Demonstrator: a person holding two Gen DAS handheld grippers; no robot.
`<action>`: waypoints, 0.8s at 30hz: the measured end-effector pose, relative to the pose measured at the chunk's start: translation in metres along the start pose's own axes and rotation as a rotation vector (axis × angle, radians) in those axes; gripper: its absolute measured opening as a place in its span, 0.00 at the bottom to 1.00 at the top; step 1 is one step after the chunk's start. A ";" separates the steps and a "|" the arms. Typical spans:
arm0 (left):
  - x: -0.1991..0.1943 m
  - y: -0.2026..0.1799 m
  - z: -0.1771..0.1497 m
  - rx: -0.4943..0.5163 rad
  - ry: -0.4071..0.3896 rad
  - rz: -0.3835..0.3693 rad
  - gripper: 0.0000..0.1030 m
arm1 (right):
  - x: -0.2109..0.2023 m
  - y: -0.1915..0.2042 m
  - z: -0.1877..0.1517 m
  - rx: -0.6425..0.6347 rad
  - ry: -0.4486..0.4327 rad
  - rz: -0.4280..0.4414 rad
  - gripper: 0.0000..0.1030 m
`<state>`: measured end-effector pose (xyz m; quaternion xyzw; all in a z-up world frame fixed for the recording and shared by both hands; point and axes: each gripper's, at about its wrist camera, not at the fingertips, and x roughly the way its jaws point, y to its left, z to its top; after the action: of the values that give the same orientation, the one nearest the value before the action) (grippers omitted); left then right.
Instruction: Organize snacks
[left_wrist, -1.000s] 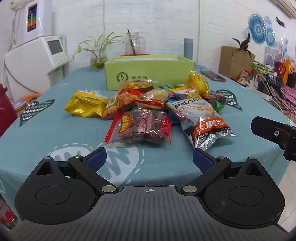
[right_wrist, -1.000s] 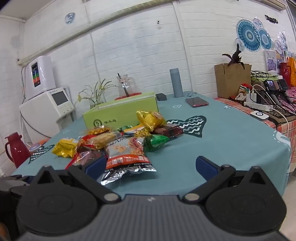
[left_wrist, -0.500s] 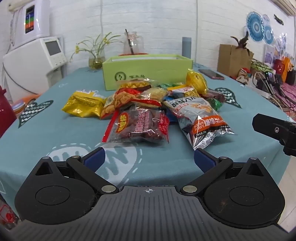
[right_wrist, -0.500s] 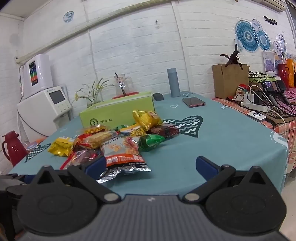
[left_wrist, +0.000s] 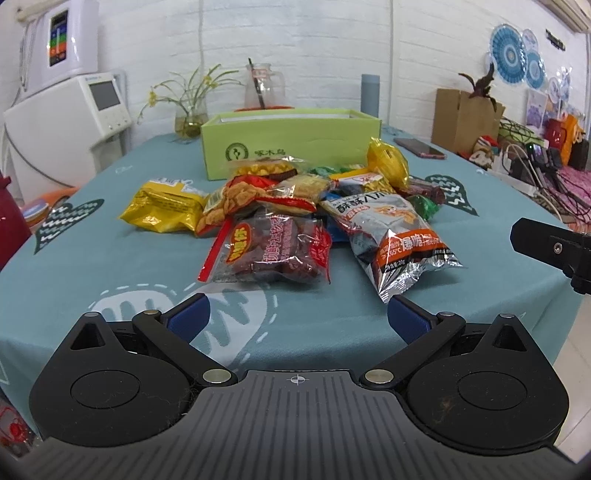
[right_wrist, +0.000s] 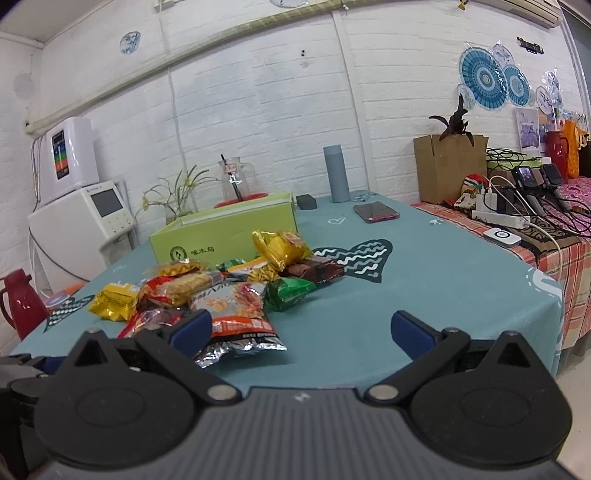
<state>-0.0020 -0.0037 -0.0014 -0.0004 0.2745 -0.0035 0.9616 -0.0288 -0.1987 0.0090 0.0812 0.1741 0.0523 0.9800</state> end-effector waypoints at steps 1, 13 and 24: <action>0.000 0.001 0.000 -0.004 -0.001 -0.002 0.90 | 0.001 0.000 -0.001 -0.001 0.002 0.002 1.00; 0.006 0.017 -0.002 -0.059 0.024 0.010 0.90 | 0.010 0.010 -0.008 -0.036 0.037 0.014 1.00; 0.008 0.012 -0.001 -0.045 0.036 -0.003 0.90 | 0.012 0.006 -0.008 -0.034 0.047 0.002 1.00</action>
<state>0.0041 0.0080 -0.0060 -0.0224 0.2919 0.0012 0.9562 -0.0209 -0.1898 -0.0010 0.0635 0.1959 0.0582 0.9768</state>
